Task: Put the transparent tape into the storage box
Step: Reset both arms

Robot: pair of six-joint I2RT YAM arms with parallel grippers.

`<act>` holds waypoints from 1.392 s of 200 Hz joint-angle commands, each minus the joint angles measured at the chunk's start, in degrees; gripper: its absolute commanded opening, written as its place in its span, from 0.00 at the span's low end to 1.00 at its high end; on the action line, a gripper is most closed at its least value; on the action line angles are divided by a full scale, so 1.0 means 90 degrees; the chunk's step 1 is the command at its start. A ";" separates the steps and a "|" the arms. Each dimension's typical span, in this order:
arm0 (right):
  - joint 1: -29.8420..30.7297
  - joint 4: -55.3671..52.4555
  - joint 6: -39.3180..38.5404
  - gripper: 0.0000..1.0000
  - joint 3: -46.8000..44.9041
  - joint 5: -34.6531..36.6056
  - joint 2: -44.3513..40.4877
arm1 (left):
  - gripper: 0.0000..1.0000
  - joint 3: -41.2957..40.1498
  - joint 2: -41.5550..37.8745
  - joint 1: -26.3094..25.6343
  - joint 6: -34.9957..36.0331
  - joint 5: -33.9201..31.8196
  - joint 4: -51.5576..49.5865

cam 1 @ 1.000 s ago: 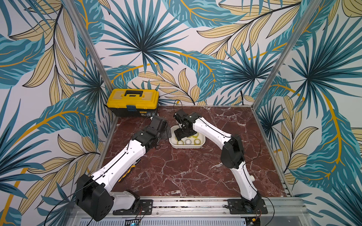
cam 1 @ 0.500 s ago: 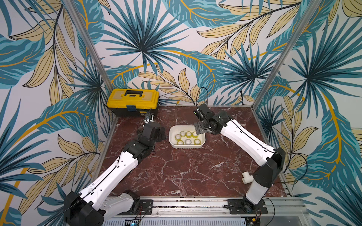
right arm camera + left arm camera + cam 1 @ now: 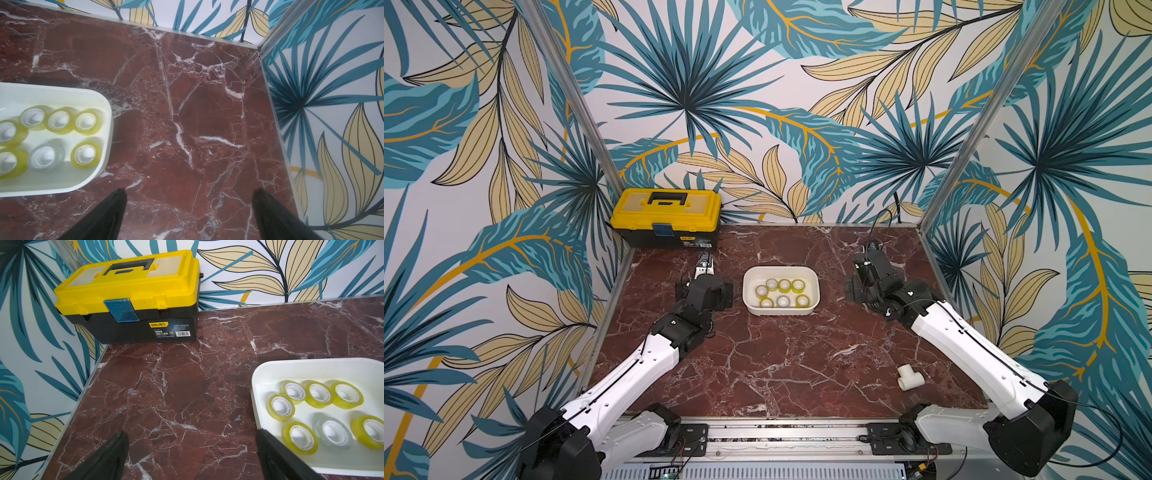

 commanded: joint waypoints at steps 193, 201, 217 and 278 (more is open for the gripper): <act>-0.2180 0.6066 -0.0933 1.00 -0.4091 -0.0674 -0.0877 | 1.00 -0.2730 0.2489 0.2475 0.1196 0.1475 0.7270; -0.2230 0.6342 -0.1001 1.00 -0.4160 -0.0857 -0.0760 | 1.00 -0.2791 0.2668 0.2489 0.1187 0.1447 0.7540; -0.2328 0.7112 -0.1174 1.00 -0.4335 -0.1161 -0.0384 | 1.00 -0.2937 0.2943 0.2548 0.1210 0.1573 0.8150; -0.2637 0.9381 -0.1503 1.00 -0.4651 -0.2314 0.1083 | 1.00 -0.2324 0.2836 0.2577 0.1317 0.1988 0.6835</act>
